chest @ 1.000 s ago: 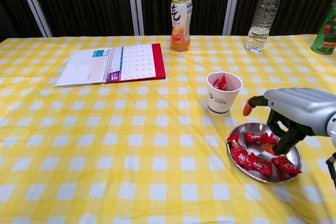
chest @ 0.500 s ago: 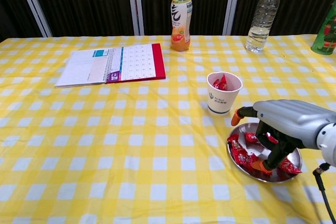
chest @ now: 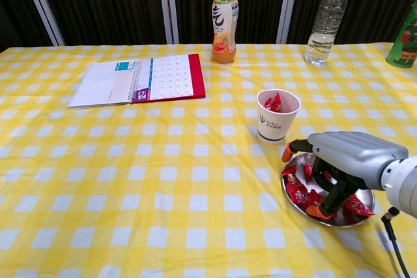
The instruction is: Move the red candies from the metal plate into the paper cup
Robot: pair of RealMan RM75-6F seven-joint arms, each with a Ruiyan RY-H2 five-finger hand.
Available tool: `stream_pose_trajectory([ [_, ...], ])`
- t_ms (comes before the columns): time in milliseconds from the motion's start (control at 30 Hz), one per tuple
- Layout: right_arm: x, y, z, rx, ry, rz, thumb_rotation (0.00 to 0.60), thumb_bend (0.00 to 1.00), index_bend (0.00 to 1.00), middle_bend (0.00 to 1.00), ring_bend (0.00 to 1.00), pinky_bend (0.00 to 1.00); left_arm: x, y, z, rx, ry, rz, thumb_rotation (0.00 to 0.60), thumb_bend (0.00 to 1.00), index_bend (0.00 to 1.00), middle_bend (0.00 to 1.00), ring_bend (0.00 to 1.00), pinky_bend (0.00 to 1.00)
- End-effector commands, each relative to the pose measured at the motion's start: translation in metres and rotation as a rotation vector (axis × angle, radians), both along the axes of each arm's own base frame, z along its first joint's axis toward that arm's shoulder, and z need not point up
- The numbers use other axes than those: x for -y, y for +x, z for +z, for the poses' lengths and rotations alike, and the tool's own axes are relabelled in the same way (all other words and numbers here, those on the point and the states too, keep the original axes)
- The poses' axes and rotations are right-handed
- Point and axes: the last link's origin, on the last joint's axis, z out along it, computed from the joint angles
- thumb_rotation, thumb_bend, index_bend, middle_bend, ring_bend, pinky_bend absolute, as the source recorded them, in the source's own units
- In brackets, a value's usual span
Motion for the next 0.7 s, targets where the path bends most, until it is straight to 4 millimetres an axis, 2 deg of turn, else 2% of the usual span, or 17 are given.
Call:
stream_pose_trajectory([
  [33, 0.005, -0.001, -0.001, 0.007, -0.012, -0.008, 0.600, 0.28, 0.23, 0.82, 0.88, 0.95, 0.000, 0.000, 0.000, 0.001, 0.001, 0.002, 0.600, 0.00, 0.00, 0.00, 0.00, 0.00],
  [300, 0.015, -0.007, 0.001, 0.013, -0.035, -0.031, 0.600, 0.32, 0.30, 0.82, 0.88, 0.95, 0.000, -0.002, 0.000, 0.002, -0.008, 0.011, 0.600, 0.00, 0.00, 0.00, 0.00, 0.00],
  [700, 0.014, -0.009, -0.001, 0.026, -0.024, -0.034, 0.600, 0.32, 0.31, 0.82, 0.88, 0.95, 0.000, 0.001, -0.001, 0.004, -0.012, 0.012, 0.600, 0.00, 0.00, 0.00, 0.00, 0.00],
])
